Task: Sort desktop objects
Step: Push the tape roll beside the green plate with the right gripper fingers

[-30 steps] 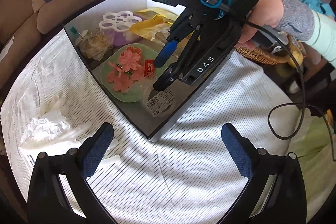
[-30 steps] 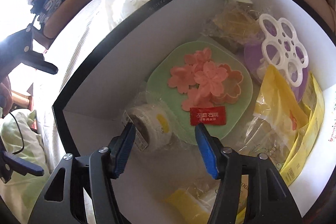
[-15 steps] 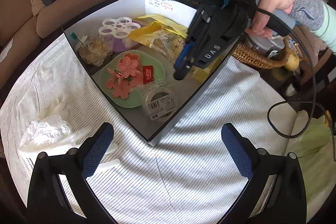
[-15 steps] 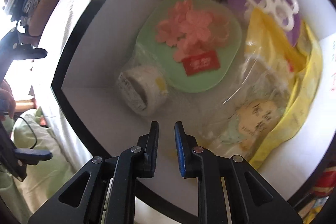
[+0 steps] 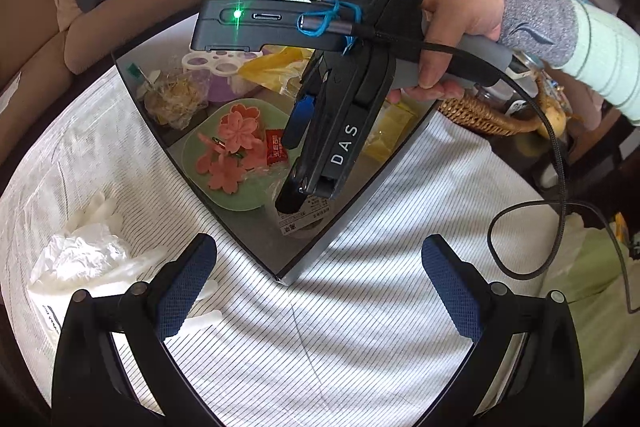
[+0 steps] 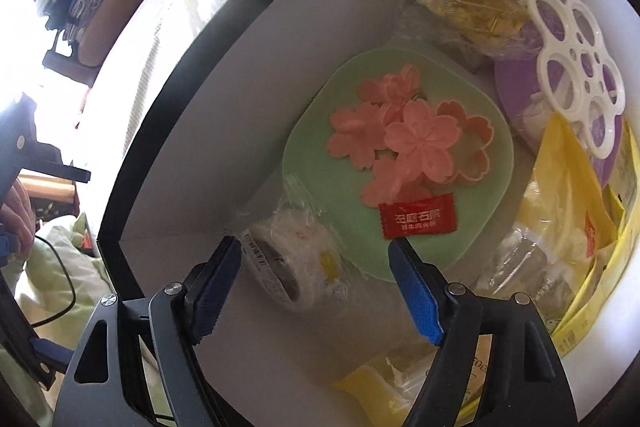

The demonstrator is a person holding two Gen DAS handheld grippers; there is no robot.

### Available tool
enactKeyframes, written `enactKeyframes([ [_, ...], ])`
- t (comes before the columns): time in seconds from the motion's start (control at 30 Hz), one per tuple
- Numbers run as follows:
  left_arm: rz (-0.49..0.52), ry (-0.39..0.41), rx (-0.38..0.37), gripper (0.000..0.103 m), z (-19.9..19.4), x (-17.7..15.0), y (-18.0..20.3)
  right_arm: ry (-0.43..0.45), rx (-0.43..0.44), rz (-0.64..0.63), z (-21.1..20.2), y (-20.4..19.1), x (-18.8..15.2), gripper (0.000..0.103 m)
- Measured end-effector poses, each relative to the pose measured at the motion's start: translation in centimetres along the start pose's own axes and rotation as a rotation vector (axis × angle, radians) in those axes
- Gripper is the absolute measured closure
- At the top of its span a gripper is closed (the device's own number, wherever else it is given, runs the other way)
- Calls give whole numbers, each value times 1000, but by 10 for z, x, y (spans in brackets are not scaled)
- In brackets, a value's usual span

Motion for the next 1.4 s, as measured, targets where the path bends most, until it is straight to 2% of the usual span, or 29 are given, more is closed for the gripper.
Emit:
enactKeyframes([
  [0.03, 1, 2, 1, 0, 0, 0, 0, -12, 5, -8, 3, -3, -1, 30],
  [0.07, 0, 5, 0, 0, 0, 0, 0, -34, 15, -15, 8, -6, -4, 57],
  [0.17, -2, 16, 0, 0, -2, 1, 0, -39, -9, -20, 2, -14, -5, 68],
  [0.27, -11, 27, 1, 0, -5, 0, -2, -64, -8, 73, -7, -9, -14, 73],
  [0.4, -19, 44, -11, 0, -6, 0, -4, -140, 31, 205, -5, 0, -41, 75],
  [0.57, -27, 47, -26, 0, -5, 0, -3, -217, 112, 456, 9, 22, -62, 75],
  [0.63, -18, 44, -27, 0, -4, 1, -1, -230, 83, 454, 7, 21, -61, 71],
  [0.67, -14, 42, -26, 0, -4, 0, -1, -233, 52, 444, 3, 22, -61, 65],
  [0.8, -14, 39, -23, 0, -5, -1, 0, -133, -83, 368, -33, 26, -48, 53],
  [0.83, -15, 41, -24, 0, -6, 0, -1, -86, -87, 360, -43, 26, -41, 52],
  [0.9, -22, 45, -24, 0, -5, 2, -1, 15, -41, 352, -59, 22, -23, 52],
  [0.97, -25, 45, -28, 0, -4, 3, 0, 43, -6, 372, -56, 20, -15, 51],
  [1.03, -18, 37, -27, 0, -3, 2, 2, -26, 25, 383, -32, 17, -17, 52],
  [1.1, -2, 33, -22, 0, -4, 1, 4, -133, 26, 393, -11, 36, -28, 53],
  [1.13, 0, 35, -23, 0, -4, 2, 4, -155, 15, 389, -3, 34, -30, 53],
  [1.2, -8, 39, -28, 0, -3, 3, 2, -142, 6, 401, -1, 33, -30, 53],
  [1.33, -23, 44, -19, 0, -1, 9, -4, -134, 63, 480, -6, 34, -31, 53],
  [1.4, -26, 49, -21, 0, -1, 11, -4, -80, 61, 488, -20, 36, -29, 53],
])
Point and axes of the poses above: each gripper's, at about its wrist camera, not at the fingertips, and z roughly the way its jaws point, y to its right, x to its top, the point moved 10 cm from there along z, roughly the way its jaws point, and after that the axes turned 15 degrees about -x, right-handed, at the moved point
